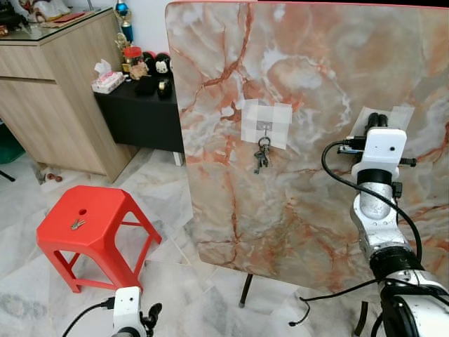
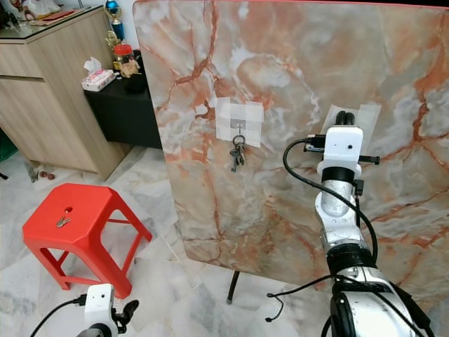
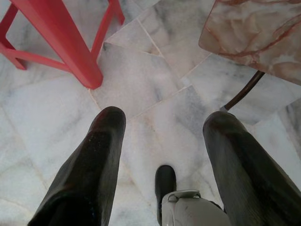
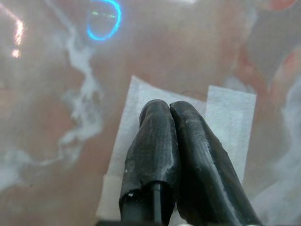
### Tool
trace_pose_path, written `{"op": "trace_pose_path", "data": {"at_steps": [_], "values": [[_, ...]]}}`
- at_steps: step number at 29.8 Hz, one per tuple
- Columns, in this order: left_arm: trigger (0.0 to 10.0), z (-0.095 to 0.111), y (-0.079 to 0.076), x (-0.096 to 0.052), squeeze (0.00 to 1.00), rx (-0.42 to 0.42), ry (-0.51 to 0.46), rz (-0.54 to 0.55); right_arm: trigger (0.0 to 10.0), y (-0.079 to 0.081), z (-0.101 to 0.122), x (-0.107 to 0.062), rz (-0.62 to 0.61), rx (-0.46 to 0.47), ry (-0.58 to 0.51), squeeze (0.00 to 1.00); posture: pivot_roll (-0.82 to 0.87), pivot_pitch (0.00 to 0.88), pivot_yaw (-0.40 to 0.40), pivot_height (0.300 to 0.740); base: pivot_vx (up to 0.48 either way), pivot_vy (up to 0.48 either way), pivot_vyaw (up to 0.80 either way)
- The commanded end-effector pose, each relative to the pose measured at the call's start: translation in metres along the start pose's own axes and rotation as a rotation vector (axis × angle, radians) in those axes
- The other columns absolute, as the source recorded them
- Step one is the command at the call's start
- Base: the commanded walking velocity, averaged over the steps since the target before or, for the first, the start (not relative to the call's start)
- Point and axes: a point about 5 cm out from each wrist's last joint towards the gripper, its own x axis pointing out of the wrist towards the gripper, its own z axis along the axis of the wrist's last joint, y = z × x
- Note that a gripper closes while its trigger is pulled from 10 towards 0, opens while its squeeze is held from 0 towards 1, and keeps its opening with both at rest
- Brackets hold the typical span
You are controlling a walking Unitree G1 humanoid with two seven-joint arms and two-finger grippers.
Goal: Hang keys on a hook
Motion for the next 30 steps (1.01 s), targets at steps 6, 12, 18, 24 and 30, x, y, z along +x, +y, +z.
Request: {"op": "trace_pose_path", "data": {"at_steps": [6,12,18,24,30], "values": [[10.0,-0.0013,0.0060,-0.0011,0.00,0.011,0.010,0.010,10.0,-0.0050,-0.0088,-0.0065,0.001,-0.023,0.029,0.00,0.03,0.007,0.017,0.740,0.000,0.000,0.00],[10.0,-0.0001,0.0035,-0.0003,0.00,0.013,0.006,0.008,10.0,-0.0067,-0.0089,-0.0060,-0.001,-0.029,0.028,0.00,0.03,0.006,0.017,0.740,0.000,0.000,0.00],[10.0,-0.0011,0.0019,-0.0002,0.00,0.014,0.012,0.008,10.0,-0.0081,-0.0082,-0.0048,-0.006,-0.033,0.027,0.00,0.03,0.005,0.017,0.740,0.000,0.000,0.00],[10.0,-0.0020,0.0025,-0.0004,0.00,0.012,0.018,0.011,10.0,-0.0072,-0.0074,-0.0057,0.000,-0.041,0.016,1.00,0.03,0.006,0.017,0.740,0.000,0.000,0.00],[10.0,-0.0029,0.0031,-0.0009,0.00,0.012,0.021,0.011,10.0,-0.0059,-0.0053,-0.0078,0.000,-0.034,-0.002,1.00,0.03,0.006,0.016,0.740,0.000,0.000,0.00]]}}
